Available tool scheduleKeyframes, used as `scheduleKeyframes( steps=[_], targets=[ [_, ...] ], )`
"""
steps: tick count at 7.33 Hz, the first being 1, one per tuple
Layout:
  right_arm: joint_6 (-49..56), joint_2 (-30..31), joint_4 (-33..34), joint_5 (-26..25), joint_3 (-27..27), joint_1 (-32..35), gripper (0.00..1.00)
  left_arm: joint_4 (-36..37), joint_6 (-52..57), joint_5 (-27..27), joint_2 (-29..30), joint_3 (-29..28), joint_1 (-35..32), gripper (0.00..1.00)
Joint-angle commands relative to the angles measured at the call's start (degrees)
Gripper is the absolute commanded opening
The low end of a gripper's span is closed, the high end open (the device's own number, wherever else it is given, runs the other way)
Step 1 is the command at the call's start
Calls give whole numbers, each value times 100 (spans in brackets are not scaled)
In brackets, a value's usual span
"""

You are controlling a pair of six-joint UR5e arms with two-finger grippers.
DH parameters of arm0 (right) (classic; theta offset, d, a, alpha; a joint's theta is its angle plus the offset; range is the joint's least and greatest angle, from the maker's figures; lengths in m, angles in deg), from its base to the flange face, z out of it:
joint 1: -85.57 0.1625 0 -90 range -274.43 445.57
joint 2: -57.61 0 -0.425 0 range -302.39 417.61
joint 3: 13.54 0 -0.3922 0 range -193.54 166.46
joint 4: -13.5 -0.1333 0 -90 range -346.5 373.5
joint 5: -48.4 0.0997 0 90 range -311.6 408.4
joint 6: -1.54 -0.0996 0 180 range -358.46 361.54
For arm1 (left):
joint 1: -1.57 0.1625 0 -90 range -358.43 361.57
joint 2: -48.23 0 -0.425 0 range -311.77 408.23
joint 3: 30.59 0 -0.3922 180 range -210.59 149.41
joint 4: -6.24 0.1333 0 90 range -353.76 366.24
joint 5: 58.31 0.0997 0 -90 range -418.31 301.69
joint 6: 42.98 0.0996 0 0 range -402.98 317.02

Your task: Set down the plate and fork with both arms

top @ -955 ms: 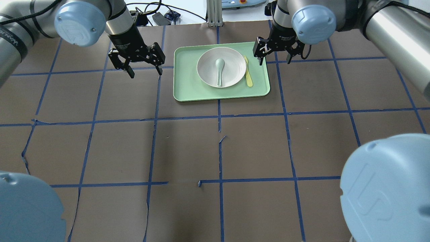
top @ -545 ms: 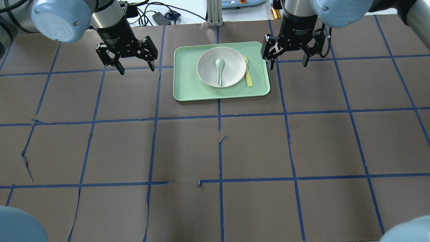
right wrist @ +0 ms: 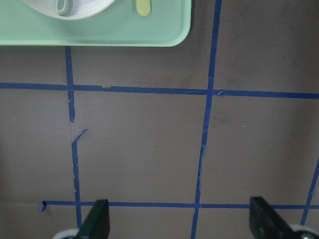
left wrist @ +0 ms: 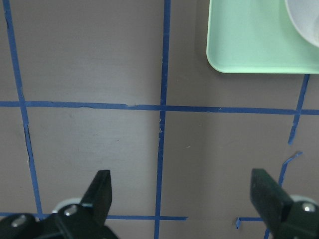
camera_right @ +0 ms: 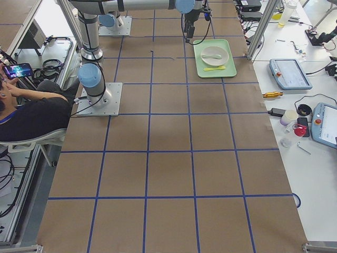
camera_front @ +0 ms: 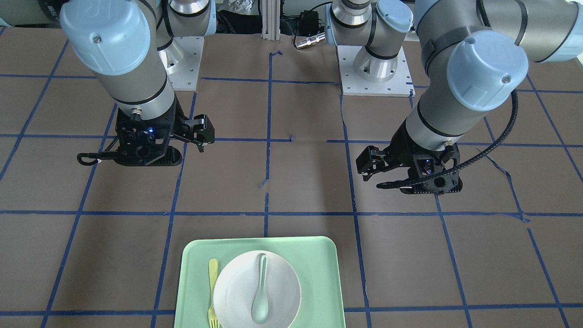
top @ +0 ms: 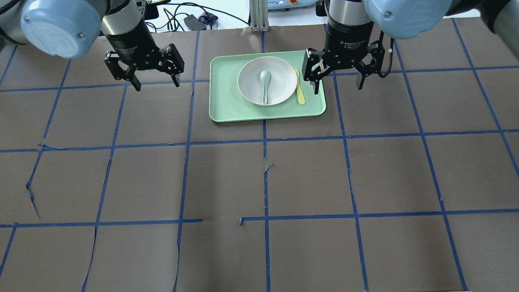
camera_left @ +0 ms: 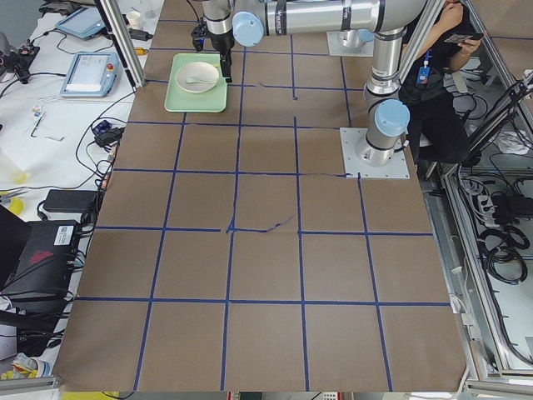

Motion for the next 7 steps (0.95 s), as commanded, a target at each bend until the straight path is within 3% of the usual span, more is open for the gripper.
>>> scheduleKeyframes(
  steps=[1,3,5,7],
  targets=[
    [11,51,2,13,-27,2,100,278,1,-8,-120,244,-9,100],
    [20,87,2,47,-27,2,100,269,1,27,-164,254,-9,100],
    [20,87,11,30,-36,-16,100,-334,-16,62,-348,245,-26,100],
    [2,87,54,56,-80,-7,100,-477,-199,89,-454,271,-184,100]
  ],
)
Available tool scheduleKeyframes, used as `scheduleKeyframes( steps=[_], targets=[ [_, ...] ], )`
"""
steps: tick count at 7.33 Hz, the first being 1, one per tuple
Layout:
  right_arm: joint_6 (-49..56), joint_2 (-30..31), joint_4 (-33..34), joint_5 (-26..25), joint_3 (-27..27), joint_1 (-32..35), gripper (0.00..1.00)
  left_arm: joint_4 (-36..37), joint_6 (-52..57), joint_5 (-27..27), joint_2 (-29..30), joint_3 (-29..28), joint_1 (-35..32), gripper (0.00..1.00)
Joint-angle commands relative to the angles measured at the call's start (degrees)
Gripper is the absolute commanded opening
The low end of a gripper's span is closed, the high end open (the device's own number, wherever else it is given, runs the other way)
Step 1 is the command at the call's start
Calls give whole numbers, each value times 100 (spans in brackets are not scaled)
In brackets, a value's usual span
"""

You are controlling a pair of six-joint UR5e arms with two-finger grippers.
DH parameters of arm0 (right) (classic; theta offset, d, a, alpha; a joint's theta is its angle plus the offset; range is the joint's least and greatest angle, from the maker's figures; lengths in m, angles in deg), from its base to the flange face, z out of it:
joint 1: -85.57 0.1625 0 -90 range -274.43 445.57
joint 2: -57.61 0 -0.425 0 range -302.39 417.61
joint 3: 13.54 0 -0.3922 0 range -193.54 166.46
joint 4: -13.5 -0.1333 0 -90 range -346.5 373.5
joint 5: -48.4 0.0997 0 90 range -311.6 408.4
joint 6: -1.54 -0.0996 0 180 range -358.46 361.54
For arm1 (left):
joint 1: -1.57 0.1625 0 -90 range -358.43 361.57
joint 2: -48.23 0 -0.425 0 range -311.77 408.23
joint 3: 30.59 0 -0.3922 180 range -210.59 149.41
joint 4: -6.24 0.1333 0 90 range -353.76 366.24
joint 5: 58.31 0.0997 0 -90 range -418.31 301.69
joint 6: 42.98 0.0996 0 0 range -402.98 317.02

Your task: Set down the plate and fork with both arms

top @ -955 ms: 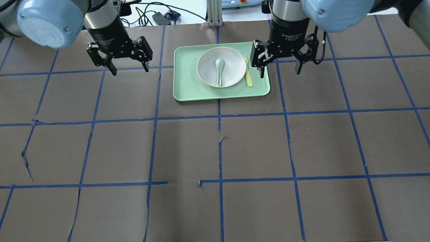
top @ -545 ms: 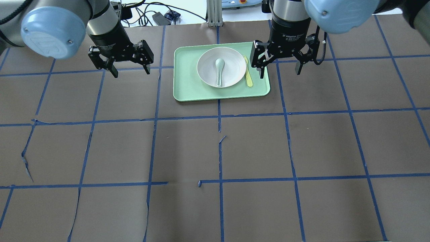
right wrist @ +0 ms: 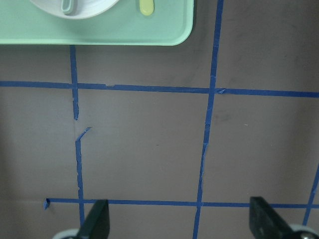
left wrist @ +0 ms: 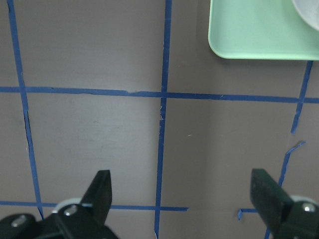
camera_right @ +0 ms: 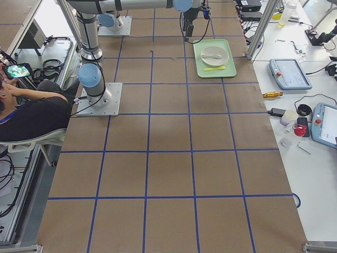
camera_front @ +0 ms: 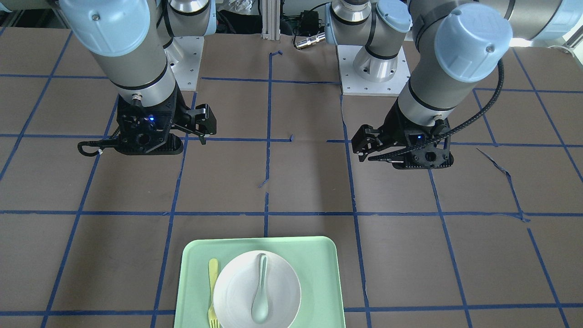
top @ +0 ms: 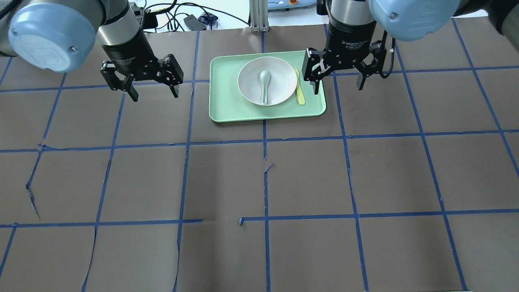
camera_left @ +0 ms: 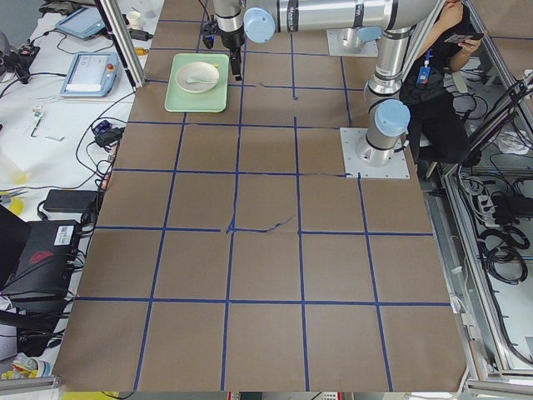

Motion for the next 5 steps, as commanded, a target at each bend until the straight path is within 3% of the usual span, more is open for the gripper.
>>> scheduleKeyframes(
  steps=[1,5],
  targets=[
    [-6,9,47,7,-48,3,100,-133,-488,6,-14,8,-123,100],
    [3,106,38,16,-40,21,100,-106,-500,15,-66,8,-132,100]
  ],
)
